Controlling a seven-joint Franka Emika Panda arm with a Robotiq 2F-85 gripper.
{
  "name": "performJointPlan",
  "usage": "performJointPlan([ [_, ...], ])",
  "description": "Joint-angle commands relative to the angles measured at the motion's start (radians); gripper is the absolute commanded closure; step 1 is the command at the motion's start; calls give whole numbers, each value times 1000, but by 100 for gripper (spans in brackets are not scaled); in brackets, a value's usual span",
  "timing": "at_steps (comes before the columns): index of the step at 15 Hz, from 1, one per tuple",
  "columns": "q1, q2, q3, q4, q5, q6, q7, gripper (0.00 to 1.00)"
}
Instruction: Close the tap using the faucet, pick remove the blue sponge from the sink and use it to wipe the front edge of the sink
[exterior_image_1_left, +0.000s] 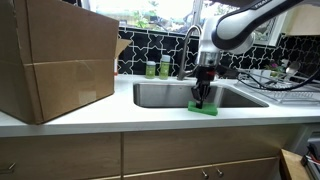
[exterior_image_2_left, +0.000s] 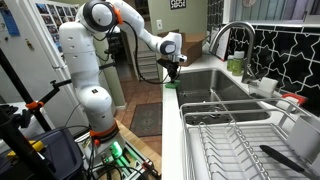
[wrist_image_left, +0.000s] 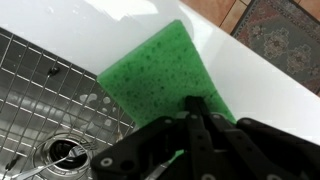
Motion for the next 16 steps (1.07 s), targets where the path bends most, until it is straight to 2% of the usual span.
performJointPlan([
  [1,3,21,-3,-3,-18,-36,33,96],
  [7,3,-54,-13,-97,-55,4,142,96],
  [11,-13,-103,-27,-164,-136,14,234,96],
  [16,-44,-151,-46,-219,-195,-13,288,96],
])
